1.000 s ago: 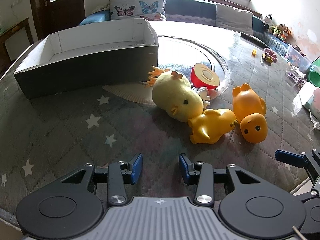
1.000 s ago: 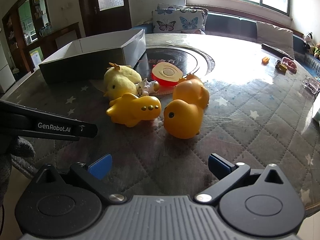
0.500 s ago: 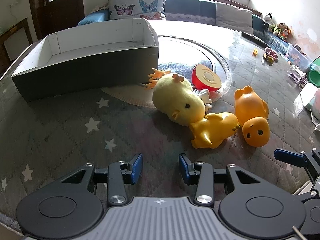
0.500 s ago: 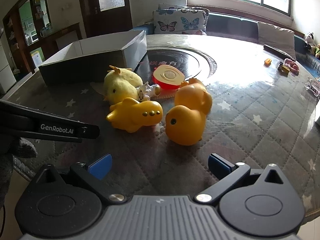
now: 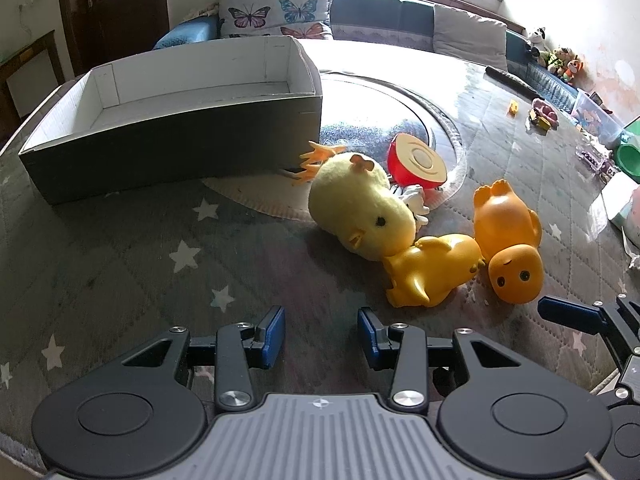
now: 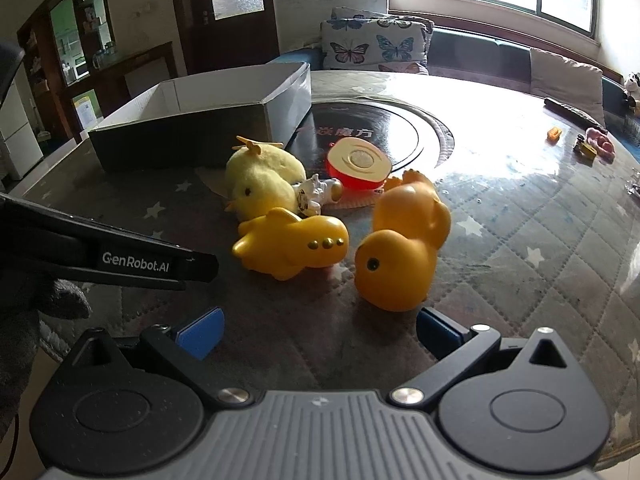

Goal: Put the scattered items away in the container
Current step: 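Move the right gripper toward the yellow rubber duck with dotted face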

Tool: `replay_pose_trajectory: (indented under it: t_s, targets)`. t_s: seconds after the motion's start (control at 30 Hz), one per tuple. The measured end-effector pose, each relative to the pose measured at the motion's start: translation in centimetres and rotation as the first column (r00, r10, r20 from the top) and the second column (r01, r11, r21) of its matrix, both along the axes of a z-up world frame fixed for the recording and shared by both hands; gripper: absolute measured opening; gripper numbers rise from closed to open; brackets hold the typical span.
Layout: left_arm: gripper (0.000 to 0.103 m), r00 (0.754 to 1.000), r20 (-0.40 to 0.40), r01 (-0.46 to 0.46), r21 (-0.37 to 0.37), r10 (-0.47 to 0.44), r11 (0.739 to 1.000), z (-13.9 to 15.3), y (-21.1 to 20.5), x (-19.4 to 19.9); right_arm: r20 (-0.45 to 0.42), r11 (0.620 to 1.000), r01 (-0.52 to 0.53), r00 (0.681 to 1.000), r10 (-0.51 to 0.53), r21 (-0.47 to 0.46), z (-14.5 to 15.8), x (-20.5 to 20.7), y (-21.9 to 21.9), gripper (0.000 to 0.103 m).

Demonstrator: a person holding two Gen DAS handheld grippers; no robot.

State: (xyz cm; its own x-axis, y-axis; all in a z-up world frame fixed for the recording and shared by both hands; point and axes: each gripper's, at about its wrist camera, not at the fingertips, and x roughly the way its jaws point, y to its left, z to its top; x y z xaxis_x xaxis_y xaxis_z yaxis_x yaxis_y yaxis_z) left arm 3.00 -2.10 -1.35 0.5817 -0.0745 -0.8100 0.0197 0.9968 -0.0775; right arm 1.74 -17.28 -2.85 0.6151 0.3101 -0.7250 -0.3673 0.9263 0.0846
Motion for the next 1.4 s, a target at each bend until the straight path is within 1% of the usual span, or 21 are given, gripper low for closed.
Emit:
replay_pose_trajectory:
  t_s: [0.37,1.07,1.27,1.4]
  targets:
    - [0.042,1.000,-0.010,-0.002,-0.003,0.002,1.000,0.0,0.3,0.7,-0.007,1.000,-0.003,1.000,0.003,0.003,0.1,0.8,0.2,0.103]
    - [0.042,1.000,-0.023,0.005,-0.023,-0.006,1.000,0.2,0.2,1.4,-0.014,0.998,0.068,0.998,-0.067,0.019,-0.2,2.3,-1.6,0.092]
    - [0.042,1.000,-0.023,0.016,-0.032,-0.016,0.999,0.4,0.0,1.5,-0.006,0.995,0.100,0.995,-0.100,-0.002,-0.4,2.6,-2.0,0.088]
    - [0.042,1.000,-0.019,0.017,-0.036,-0.018,0.999,0.6,0.0,1.5,0.009,0.987,0.160,0.987,-0.159,-0.028,-0.4,3.0,-2.9,0.087]
